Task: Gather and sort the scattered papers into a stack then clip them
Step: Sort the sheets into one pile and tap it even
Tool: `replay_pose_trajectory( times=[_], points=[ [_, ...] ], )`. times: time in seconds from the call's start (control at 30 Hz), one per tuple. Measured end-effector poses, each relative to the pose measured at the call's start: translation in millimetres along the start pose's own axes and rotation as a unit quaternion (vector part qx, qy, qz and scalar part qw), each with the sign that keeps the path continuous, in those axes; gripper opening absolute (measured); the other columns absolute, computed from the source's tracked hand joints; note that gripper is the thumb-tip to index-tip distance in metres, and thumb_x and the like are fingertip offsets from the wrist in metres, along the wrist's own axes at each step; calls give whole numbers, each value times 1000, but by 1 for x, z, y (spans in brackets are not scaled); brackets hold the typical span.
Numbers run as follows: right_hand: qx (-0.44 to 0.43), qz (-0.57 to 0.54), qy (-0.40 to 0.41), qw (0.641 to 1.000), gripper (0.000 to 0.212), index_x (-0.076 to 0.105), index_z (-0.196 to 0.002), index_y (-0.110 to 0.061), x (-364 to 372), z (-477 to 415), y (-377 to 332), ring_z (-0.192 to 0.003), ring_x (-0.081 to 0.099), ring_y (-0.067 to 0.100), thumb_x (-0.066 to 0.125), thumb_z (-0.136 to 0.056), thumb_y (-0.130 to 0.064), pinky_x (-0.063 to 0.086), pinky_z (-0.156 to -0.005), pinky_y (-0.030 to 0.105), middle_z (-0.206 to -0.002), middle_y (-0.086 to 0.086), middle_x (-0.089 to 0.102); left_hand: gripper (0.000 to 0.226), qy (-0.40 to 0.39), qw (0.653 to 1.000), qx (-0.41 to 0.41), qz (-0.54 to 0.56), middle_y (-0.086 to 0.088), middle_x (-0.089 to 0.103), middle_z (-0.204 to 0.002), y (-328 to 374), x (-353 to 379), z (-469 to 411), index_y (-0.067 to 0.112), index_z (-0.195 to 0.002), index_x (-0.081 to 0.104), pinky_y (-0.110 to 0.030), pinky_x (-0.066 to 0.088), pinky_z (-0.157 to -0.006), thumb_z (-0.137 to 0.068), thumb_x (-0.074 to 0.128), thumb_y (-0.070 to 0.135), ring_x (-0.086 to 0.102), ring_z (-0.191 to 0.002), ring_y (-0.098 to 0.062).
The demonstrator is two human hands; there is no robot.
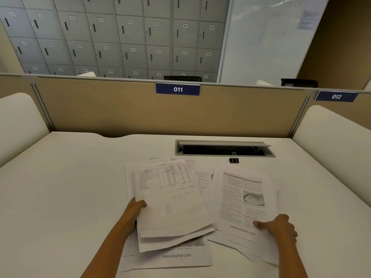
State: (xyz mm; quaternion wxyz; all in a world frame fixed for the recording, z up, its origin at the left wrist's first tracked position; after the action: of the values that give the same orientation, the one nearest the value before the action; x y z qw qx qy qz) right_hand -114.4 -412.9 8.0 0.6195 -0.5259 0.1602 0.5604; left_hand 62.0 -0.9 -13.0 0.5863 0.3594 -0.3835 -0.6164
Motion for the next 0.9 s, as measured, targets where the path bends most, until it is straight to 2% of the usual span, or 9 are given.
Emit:
replay_pose_trajectory(
  times=[0.07,0.13,0.23,0.47,0.53,0.6,0.7,0.83,0.9],
  points=[
    [-26,-47,-6,999,86,38,-125,5,2,4,-4,-114,51,43,87,-61,-24,46,-93,48,-125,28,51,43,0,1000,0,0,-13,52,-109,0,-1,0,3,-133,38,-38,45,-80,-90,42,-1,53,-79,-24],
    [-53,-77,19,995,63,50,-120,3,-4,9,-5,-108,55,42,81,-70,-18,48,-87,45,-120,25,58,44,0,1000,0,-1,-14,52,-113,0,-1,-1,4,-134,37,-40,44,-82,-91,42,0,53,-85,-27],
    [-95,-105,74,987,41,59,-117,-1,-25,19,-8,-104,58,41,71,-80,-15,45,-78,38,-117,22,62,50,4,1000,-4,0,-19,48,-131,0,-2,-1,8,-138,29,-43,45,-86,-91,43,1,51,-99,-31],
    [-202,-163,185,948,39,60,-121,-4,-114,53,-38,-104,58,43,67,-84,-15,45,-90,41,-116,24,64,58,6,1000,12,2,-18,42,-139,1,-4,-2,13,-142,23,-45,45,-90,-89,43,-3,49,-103,-32],
    [-229,-188,207,932,38,62,-119,-5,-137,60,-41,-102,60,41,66,-84,-18,44,-87,39,-113,23,65,58,3,1000,16,1,-17,42,-139,2,-3,-3,13,-142,25,-46,45,-91,-89,42,-4,50,-104,-32],
    [-249,-238,199,917,39,63,-119,-10,-151,63,-44,-98,62,38,67,-83,-26,43,-79,33,-110,21,67,57,0,1000,19,0,-17,43,-139,2,-3,-2,13,-141,27,-46,46,-91,-89,41,-4,50,-105,-32],
    [-269,-304,137,904,52,61,-118,-20,-150,57,-52,-90,66,32,70,-73,-43,52,-62,26,-105,13,70,55,-7,1000,23,-6,-16,45,-137,3,-2,-2,14,-140,29,-47,47,-90,-89,40,-4,51,-106,-34],
    [-272,-389,17,880,33,60,-110,-22,-117,54,-70,-74,64,23,71,-80,-18,54,-50,16,-88,4,67,56,-17,1000,20,-15,-17,45,-138,4,-1,-1,13,-140,30,-45,47,-90,-88,40,-5,51,-107,-33],
    [-265,-389,9,882,31,59,-110,-17,-101,51,-73,-75,64,26,70,-81,-17,57,-56,22,-89,8,67,56,-18,1000,16,-14,-17,44,-138,3,-2,-1,13,-140,30,-45,47,-90,-88,41,-5,51,-109,-35]
  ],
)
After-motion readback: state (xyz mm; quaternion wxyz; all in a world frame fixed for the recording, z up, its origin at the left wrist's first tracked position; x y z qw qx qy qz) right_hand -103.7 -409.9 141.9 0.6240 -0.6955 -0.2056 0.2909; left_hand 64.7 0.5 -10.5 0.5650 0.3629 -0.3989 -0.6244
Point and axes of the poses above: each hand's wrist, its own z-axis away from the middle knuckle, its own x-axis out of the palm, y = z × x, the point moved 7 cm from there along -z, towards the middle knuckle
